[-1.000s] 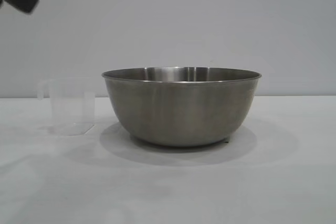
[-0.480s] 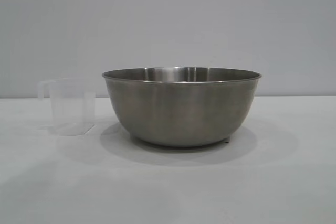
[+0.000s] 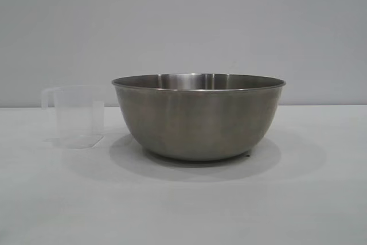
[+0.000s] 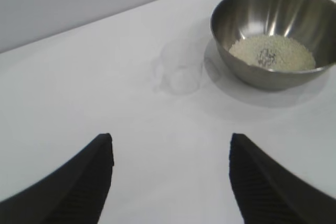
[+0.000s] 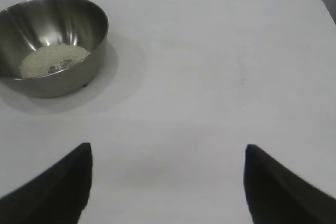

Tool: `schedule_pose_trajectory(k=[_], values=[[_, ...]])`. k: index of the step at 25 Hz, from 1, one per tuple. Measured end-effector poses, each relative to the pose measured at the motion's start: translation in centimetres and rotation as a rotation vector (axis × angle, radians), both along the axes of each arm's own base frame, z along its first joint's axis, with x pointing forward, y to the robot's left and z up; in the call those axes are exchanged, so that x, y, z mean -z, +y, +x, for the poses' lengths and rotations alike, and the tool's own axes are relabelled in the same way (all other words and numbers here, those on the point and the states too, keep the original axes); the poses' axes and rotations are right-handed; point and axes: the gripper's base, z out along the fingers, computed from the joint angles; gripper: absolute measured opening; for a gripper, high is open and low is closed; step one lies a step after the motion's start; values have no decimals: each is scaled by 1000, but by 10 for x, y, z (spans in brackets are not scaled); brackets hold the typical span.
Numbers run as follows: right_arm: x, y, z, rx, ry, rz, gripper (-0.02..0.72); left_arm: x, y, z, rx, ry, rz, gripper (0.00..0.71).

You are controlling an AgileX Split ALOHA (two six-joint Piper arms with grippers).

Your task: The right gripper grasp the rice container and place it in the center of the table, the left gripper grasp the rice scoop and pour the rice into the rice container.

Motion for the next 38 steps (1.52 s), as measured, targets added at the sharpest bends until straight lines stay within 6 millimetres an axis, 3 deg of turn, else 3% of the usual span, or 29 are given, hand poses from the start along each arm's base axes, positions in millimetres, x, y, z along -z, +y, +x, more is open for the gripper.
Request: schedule_pose_trajectory(k=[8,13,38], values=[[0,0,0,0,0,1,558,13,13,-35,-1,68,9,416],[0,0,0,1,0,2,558,16,16,-47,6,62,-7,416],[0,0,0,1,0,2,558,25,19,-48,-41,80,-24,416]])
